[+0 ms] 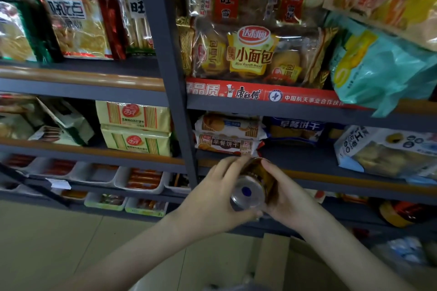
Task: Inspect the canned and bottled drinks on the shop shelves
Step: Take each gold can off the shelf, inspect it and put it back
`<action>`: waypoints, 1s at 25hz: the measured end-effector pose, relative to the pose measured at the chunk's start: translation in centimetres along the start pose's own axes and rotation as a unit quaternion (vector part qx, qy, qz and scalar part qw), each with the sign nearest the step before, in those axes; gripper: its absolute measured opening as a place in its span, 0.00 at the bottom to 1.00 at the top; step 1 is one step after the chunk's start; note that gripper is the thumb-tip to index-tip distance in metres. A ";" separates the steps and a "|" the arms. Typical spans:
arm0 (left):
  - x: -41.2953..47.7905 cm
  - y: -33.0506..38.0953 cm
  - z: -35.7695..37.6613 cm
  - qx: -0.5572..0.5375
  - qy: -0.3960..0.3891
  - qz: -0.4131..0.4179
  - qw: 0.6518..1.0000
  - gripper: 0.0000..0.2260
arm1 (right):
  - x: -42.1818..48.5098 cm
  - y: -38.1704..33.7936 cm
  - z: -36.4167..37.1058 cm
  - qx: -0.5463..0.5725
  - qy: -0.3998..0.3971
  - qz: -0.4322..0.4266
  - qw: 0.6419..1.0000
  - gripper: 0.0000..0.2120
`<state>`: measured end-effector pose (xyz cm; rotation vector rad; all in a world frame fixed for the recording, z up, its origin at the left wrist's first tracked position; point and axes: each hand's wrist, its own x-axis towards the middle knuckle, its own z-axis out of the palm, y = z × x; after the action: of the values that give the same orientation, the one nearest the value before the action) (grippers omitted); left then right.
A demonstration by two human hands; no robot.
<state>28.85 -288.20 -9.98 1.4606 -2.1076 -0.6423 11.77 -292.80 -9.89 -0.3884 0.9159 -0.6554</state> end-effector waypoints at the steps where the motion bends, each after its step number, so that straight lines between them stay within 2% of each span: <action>1: 0.1 -0.2 0.7 0.036 0.010 0.039 0.999 0.41 | 0.1 0.0 0.0 0.012 0.003 0.011 1.000 0.19; 3: 0.3 -0.5 1.7 0.078 0.060 0.065 0.993 0.37 | 0.0 0.0 0.0 0.020 0.006 0.023 1.000 0.20; 5: 0.6 -0.2 1.7 0.038 0.104 0.033 0.993 0.33 | 0.0 -0.1 -0.2 0.029 -0.005 0.015 0.999 0.20; 7: 0.9 0.1 1.1 -0.054 0.137 -0.057 0.987 0.31 | 0.1 0.1 -0.8 0.027 -0.033 -0.001 0.999 0.20; 9: 1.2 0.1 0.3 -0.178 0.136 -0.170 0.960 0.26 | 0.3 0.6 -1.7 0.017 -0.057 -0.021 0.998 0.20; 10: 1.5 0.1 0.0 -0.281 0.121 -0.221 0.926 0.25 | 0.4 0.9 -2.0 0.008 -0.067 -0.037 0.997 0.25; 11: 1.6 0.0 -0.1 -0.397 0.100 -0.259 0.875 0.26 | 0.5 1.1 -2.3 0.003 -0.079 -0.055 0.995 0.33; 13: 1.4 0.1 0.2 -0.559 0.045 -0.289 0.776 0.26 | 0.6 1.3 -2.3 -0.009 -0.103 -0.097 0.990 0.44; 15: 1.3 0.1 0.4 -0.602 -0.011 -0.299 0.740 0.23 | 0.6 1.3 -2.1 -0.034 -0.086 -0.140 0.986 0.48; 17: 1.4 -0.5 0.2 -0.577 -0.061 -0.315 0.751 0.23 | 0.4 1.2 -2.0 -0.049 -0.049 -0.162 0.984 0.52; 19: 1.6 -1.5 -0.3 -0.494 -0.105 -0.308 0.806 0.30 | 0.2 0.9 -2.0 -0.079 -0.029 -0.181 0.980 0.52; 21: 1.4 -2.0 -1.0 -0.365 -0.108 -0.231 0.895 0.34 | -0.4 0.4 -1.6 -0.148 -0.016 -0.210 0.966 0.46; 22: 1.4 -1.7 -1.2 -0.305 -0.082 -0.176 0.932 0.32 | -0.7 0.2 -1.5 -0.202 -0.005 -0.229 0.952 0.41; 23: 1.4 -1.2 -1.5 -0.246 -0.057 -0.121 0.960 0.29 | -1.0 0.0 -1.2 -0.257 0.006 -0.247 0.934 0.37; 25: 1.8 -0.1 -1.7 -0.124 -0.020 -0.045 0.991 0.32 | -1.4 0.1 -0.8 -0.328 0.022 -0.277 0.903 0.34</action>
<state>29.43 -290.05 -8.50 1.4176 -1.9207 -0.9384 10.51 -291.86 -9.53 -1.2787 1.0656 -0.8616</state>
